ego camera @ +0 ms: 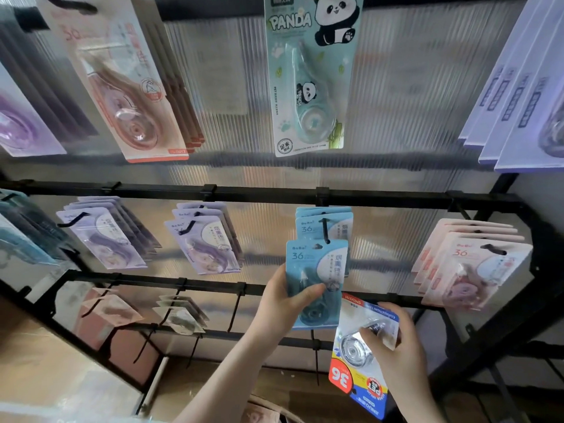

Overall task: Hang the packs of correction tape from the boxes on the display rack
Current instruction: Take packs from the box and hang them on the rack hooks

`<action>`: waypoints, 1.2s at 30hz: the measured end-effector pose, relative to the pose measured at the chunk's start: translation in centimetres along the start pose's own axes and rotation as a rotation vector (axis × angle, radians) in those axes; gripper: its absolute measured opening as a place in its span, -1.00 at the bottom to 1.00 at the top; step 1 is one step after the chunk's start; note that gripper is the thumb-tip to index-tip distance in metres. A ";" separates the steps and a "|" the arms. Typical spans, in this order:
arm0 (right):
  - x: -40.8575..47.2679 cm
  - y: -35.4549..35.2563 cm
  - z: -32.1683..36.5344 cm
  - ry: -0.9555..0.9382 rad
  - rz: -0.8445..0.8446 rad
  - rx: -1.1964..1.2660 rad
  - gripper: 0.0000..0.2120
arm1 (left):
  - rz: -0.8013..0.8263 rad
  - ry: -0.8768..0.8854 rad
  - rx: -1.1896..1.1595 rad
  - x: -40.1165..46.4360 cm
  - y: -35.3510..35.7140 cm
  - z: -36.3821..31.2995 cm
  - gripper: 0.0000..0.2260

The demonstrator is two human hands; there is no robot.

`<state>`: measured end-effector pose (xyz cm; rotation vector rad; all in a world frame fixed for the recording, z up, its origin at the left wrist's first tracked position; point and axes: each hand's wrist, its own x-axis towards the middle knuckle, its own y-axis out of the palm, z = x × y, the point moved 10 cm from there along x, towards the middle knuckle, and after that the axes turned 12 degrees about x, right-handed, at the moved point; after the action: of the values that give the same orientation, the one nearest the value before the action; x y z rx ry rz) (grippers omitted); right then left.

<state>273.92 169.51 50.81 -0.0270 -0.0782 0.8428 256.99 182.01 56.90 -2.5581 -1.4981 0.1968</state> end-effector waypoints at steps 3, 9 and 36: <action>0.1 0.0 -0.4 0.008 0.005 0.004 -0.54 | 0.024 0.020 -0.063 -0.7 0.2 -0.1 -0.75; 0.6 0.2 -1.0 0.012 0.001 -0.008 -0.53 | 0.053 0.083 -0.094 -0.8 0.6 -1.0 -0.72; 0.9 0.7 -2.0 0.027 0.028 -0.031 -0.60 | 0.127 0.079 -0.128 -0.9 1.3 -0.5 -0.70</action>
<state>274.19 170.70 48.83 -0.0690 -0.0658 0.8687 257.72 180.56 57.18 -2.7285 -1.3637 0.0149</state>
